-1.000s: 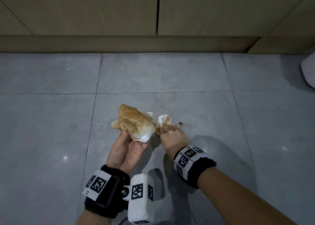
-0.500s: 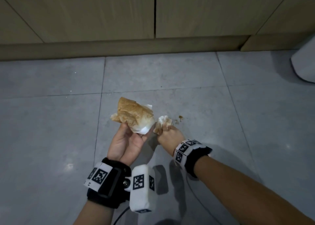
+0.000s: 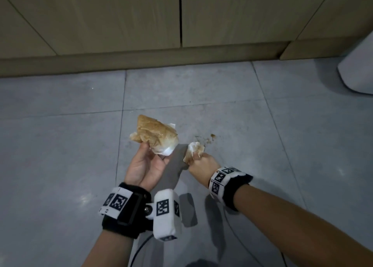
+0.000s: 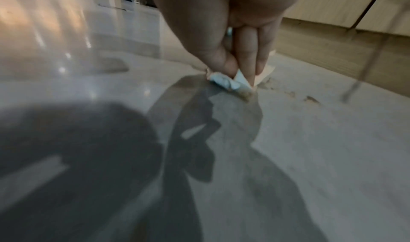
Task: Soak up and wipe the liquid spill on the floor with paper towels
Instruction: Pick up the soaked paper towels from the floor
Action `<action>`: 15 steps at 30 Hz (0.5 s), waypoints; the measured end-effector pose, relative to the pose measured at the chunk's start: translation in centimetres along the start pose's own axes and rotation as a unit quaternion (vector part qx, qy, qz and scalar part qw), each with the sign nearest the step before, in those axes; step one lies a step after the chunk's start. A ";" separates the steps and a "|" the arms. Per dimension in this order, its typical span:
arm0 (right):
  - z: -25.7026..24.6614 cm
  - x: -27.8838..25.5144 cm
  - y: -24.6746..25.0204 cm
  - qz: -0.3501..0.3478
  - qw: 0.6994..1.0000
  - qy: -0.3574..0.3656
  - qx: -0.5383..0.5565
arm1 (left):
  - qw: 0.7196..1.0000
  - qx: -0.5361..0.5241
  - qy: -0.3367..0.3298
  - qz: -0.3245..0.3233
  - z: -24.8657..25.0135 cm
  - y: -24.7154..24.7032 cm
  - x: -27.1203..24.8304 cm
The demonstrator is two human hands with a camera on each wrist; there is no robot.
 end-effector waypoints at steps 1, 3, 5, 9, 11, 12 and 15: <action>-0.3 -0.2 0.6 -0.019 0.999 0.020 -0.037 | 1.000 0.001 -0.009 0.004 0.1 -0.4 -0.2; -0.9 -0.8 -0.1 -0.098 0.993 0.060 -0.034 | 0.999 0.006 -0.022 0.023 0.1 -0.9 -0.2; -0.7 -1.8 -0.1 -0.066 0.995 0.060 -0.045 | 0.999 0.013 -0.016 0.044 -0.1 -0.7 0.0; -0.3 -2.1 0.1 -0.053 0.998 0.017 -0.039 | 0.998 0.003 -0.019 0.056 -0.4 -0.9 0.0; -0.7 -2.4 0.6 -0.048 0.995 0.037 -0.073 | 0.998 -0.002 -0.020 0.060 -0.6 -1.6 0.0; -0.8 -2.5 0.4 -0.043 0.998 0.046 -0.027 | 0.998 0.002 -0.019 0.064 -0.7 -1.7 0.0; -0.3 -2.8 2.2 0.040 0.999 0.014 0.032 | 0.998 0.013 -0.013 0.058 -0.4 -2.6 -0.2</action>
Point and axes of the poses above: each hand's wrist, its own x-axis towards the middle knuckle, its own y-axis out of the back of the hand, z = x × y, the point moved 5 cm from there along x, towards the middle knuckle, and after that the axes turned 3 degrees about -z, right-handed, at the moved point
